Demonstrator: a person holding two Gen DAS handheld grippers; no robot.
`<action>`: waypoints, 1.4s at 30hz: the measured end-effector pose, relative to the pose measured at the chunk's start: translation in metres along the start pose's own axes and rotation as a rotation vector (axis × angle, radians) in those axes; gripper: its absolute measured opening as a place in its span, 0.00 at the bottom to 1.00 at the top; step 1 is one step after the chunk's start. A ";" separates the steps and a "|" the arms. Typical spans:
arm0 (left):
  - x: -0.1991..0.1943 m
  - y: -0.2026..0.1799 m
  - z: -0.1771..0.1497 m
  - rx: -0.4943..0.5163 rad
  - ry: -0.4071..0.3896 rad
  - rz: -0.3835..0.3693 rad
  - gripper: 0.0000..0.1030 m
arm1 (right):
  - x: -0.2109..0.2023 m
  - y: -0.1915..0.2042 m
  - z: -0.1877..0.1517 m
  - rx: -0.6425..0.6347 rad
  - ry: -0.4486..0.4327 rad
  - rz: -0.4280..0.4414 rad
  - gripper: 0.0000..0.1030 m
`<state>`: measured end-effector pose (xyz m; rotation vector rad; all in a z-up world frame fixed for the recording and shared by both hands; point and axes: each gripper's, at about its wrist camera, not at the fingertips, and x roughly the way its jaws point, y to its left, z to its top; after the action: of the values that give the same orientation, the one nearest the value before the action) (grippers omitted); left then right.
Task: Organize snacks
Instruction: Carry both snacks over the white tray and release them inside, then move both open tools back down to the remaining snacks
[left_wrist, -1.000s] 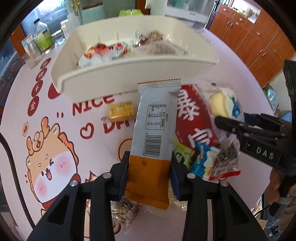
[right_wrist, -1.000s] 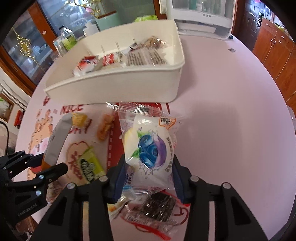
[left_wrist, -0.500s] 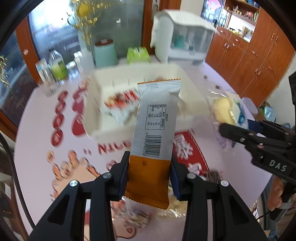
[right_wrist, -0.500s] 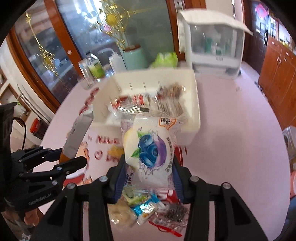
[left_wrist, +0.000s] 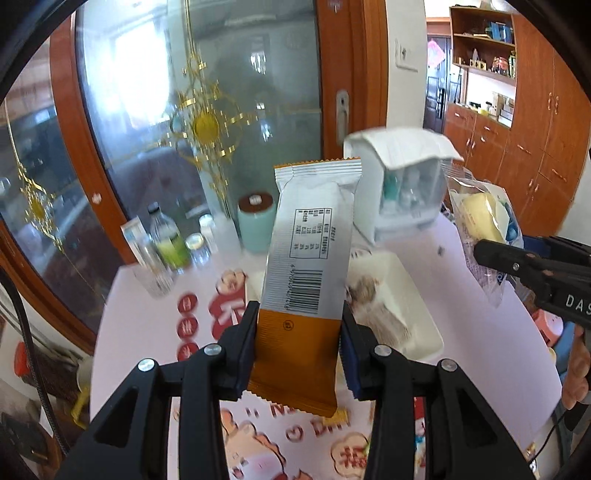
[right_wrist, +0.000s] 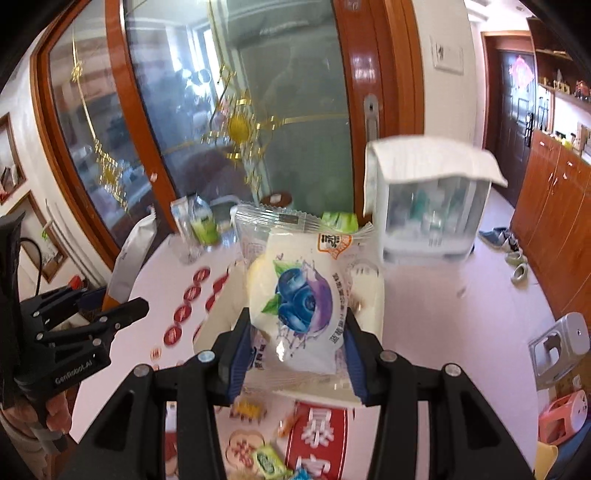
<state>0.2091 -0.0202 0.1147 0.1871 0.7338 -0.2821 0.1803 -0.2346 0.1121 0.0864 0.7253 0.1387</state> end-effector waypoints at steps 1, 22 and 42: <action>0.001 0.000 0.005 0.004 -0.006 0.008 0.37 | 0.001 0.001 0.009 0.005 -0.008 0.000 0.45; 0.157 0.009 -0.006 -0.049 0.213 0.133 0.82 | 0.149 -0.002 0.006 0.039 0.225 -0.043 0.49; 0.136 0.020 -0.044 -0.070 0.252 0.122 0.82 | 0.135 0.005 -0.030 0.019 0.274 0.002 0.51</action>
<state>0.2842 -0.0154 -0.0084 0.2017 0.9764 -0.1170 0.2594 -0.2077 0.0020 0.0868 0.9996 0.1470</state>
